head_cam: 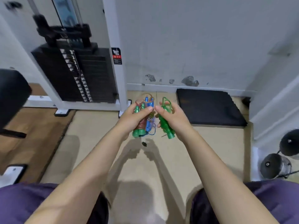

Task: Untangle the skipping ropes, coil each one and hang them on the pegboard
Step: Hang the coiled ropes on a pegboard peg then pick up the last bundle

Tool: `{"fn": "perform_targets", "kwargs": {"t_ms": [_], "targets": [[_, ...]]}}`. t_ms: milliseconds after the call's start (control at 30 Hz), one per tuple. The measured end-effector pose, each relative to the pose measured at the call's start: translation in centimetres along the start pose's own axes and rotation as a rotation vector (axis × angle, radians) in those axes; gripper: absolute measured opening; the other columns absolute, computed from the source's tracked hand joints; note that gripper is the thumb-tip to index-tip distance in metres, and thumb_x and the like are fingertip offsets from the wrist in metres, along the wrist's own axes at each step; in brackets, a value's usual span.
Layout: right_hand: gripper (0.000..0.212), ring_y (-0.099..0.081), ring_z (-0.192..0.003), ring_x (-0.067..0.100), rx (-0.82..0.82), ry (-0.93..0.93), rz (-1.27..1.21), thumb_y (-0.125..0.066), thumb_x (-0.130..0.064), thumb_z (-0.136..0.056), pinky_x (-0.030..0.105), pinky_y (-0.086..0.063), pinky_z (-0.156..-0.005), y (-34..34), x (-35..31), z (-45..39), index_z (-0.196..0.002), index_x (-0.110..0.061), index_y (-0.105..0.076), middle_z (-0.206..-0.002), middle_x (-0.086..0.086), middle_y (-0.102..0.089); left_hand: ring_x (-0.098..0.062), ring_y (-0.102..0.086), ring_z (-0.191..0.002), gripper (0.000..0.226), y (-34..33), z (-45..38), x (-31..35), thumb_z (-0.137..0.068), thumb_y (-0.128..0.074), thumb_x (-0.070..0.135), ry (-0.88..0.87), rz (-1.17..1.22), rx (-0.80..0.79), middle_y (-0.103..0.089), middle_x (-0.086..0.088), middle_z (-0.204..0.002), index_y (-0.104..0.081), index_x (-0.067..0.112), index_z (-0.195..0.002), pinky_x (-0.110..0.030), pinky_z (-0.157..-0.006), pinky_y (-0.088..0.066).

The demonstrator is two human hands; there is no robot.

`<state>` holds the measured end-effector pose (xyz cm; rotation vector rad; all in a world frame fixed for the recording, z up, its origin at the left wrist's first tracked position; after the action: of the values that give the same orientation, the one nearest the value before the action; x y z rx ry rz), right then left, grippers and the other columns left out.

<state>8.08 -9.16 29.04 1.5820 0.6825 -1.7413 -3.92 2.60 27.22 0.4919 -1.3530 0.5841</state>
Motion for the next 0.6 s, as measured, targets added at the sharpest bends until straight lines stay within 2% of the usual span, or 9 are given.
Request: {"fn": "perform_targets", "kwargs": {"t_ms": [33,100,167,200,300,400,500,600], "targets": [[0.039,-0.07,-0.084,0.013,0.001,0.076,-0.004,-0.08,-0.036,-0.079,0.034,-0.057,-0.07,0.0,-3.1,2.4,-0.113,-0.028,-0.064,-0.104,0.001,-0.071,-0.011,-0.073,-0.093,0.048,0.1,2.5,2.6,-0.067,-0.08,0.054,-0.062,-0.028,0.008,-0.075,0.007,-0.108,-0.066,0.044,-0.112,-0.032,-0.082,-0.058],[0.041,-0.069,-0.081,0.013,-0.051,0.194,-0.015,-0.08,-0.027,-0.08,0.032,-0.058,-0.07,-0.2,-8.1,6.6,-0.117,-0.031,-0.065,-0.103,0.002,-0.072,0.0,-0.07,-0.092,0.059,0.0,7.0,7.0,-0.061,-0.079,0.058,-0.163,-0.112,-0.021,-0.071,0.02,-0.111,-0.057,0.057,-0.115,-0.02,-0.076,-0.054],[0.041,-0.07,-0.09,0.015,-0.128,0.266,0.054,-0.081,-0.023,-0.079,0.031,-0.058,-0.079,-0.6,-11.8,9.9,-0.117,-0.032,-0.067,-0.105,0.0,-0.073,0.013,-0.064,-0.095,0.069,-0.4,11.0,10.4,-0.063,-0.077,0.061,-0.246,-0.232,-0.058,-0.065,0.038,-0.108,-0.047,0.064,-0.125,-0.008,-0.075,-0.049],[0.039,-0.07,-0.093,0.015,-0.157,0.284,0.089,-0.081,-0.023,-0.079,0.031,-0.058,-0.081,-0.8,-13.1,11.1,-0.115,-0.029,-0.068,-0.105,0.0,-0.074,0.014,-0.063,-0.099,0.072,-0.6,12.5,11.5,-0.064,-0.076,0.062,-0.284,-0.277,-0.071,-0.064,0.039,-0.108,-0.045,0.064,-0.128,-0.008,-0.08,-0.048],[0.026,-0.071,-0.08,0.011,-0.146,0.312,0.146,-0.084,-0.027,-0.075,0.025,-0.054,-0.068,-0.6,-15.4,13.2,-0.098,-0.021,-0.071,-0.09,-0.002,-0.076,0.007,-0.062,-0.107,0.066,-0.8,15.3,13.7,-0.073,-0.076,0.058,-0.34,-0.328,-0.053,-0.063,0.035,-0.116,-0.044,0.065,-0.131,-0.019,-0.093,-0.048],[0.024,-0.069,-0.07,0.012,-0.047,0.343,0.171,-0.083,-0.032,-0.076,0.027,-0.055,-0.06,0.3,-16.3,13.0,-0.088,-0.017,-0.069,-0.078,0.0,-0.073,0.004,-0.062,-0.109,0.045,-1.5,15.0,14.8,-0.091,-0.067,0.044,-0.379,-0.319,-0.03,-0.065,0.025,-0.12,-0.055,0.046,-0.134,-0.02,-0.094,-0.047],[0.027,-0.063,-0.056,0.008,0.033,0.325,0.167,-0.082,-0.036,-0.077,0.023,-0.05,-0.05,1.4,-16.3,10.9,-0.081,-0.016,-0.065,-0.065,-0.006,-0.068,0.007,-0.066,-0.093,0.023,-2.7,13.0,15.2,-0.099,-0.056,0.037,-0.39,-0.286,0.02,-0.073,0.019,-0.104,-0.068,0.038,-0.118,-0.009,-0.076,-0.047],[0.026,-0.063,-0.055,0.009,0.02,0.273,0.156,-0.08,-0.036,-0.079,0.023,-0.049,-0.049,2.6,-15.2,7.4,-0.081,-0.014,-0.066,-0.066,-0.002,-0.07,0.007,-0.068,-0.081,0.017,-3.4,9.2,14.3,-0.099,-0.057,0.034,-0.359,-0.202,0.058,-0.075,0.022,-0.09,-0.073,0.039,-0.103,-0.005,-0.064,-0.045]]}}
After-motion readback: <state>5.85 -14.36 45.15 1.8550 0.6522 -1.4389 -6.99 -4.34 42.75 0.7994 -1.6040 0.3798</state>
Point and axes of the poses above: each hand's wrist, its own z-axis away from the middle knuckle, its own y-axis out of the back of the hand, x = y × z, the point moved 4 cm from there along -z, towards the middle knuckle
